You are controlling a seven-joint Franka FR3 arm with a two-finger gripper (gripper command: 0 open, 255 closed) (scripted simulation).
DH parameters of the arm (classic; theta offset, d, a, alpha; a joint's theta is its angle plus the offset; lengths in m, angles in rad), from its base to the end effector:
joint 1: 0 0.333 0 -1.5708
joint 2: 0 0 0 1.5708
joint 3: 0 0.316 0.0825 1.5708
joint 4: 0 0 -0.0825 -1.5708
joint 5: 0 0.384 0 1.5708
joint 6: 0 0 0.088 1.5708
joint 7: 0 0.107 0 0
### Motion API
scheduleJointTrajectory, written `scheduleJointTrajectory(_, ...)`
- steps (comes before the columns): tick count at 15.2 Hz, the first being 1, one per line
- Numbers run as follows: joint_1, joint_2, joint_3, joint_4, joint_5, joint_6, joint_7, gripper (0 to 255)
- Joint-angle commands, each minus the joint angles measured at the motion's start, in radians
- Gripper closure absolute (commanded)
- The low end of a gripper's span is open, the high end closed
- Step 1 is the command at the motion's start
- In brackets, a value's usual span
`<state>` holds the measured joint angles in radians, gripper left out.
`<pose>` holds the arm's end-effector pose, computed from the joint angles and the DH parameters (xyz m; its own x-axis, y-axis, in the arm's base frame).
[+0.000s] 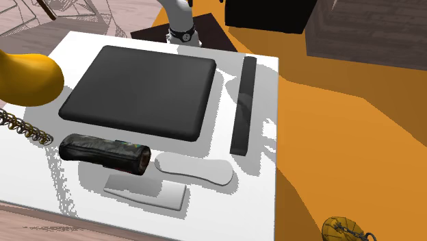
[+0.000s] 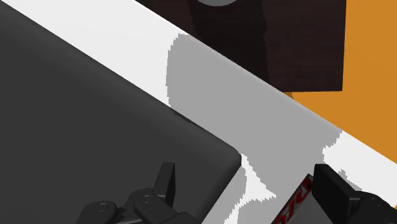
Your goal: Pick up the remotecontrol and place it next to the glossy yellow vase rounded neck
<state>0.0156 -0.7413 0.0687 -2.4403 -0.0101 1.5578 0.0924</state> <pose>0.3099 0.0289 0.5357 0.9902 -0.0333 -0.1359 -0.0240 -0.9973 0.0692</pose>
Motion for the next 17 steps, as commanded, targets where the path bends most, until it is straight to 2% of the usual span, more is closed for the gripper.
scheduleJointTrajectory(1, 0.0, 0.0, 0.0, 0.0, 0.0, 0.0, 0.0, 0)
scheduleJointTrajectory(10, -0.006, 0.207, -0.189, 0.032, -0.12, 0.223, -0.368, 0)
scheduleJointTrajectory(17, 0.009, 0.446, -0.307, 0.154, -0.125, 0.376, -0.65, 0)
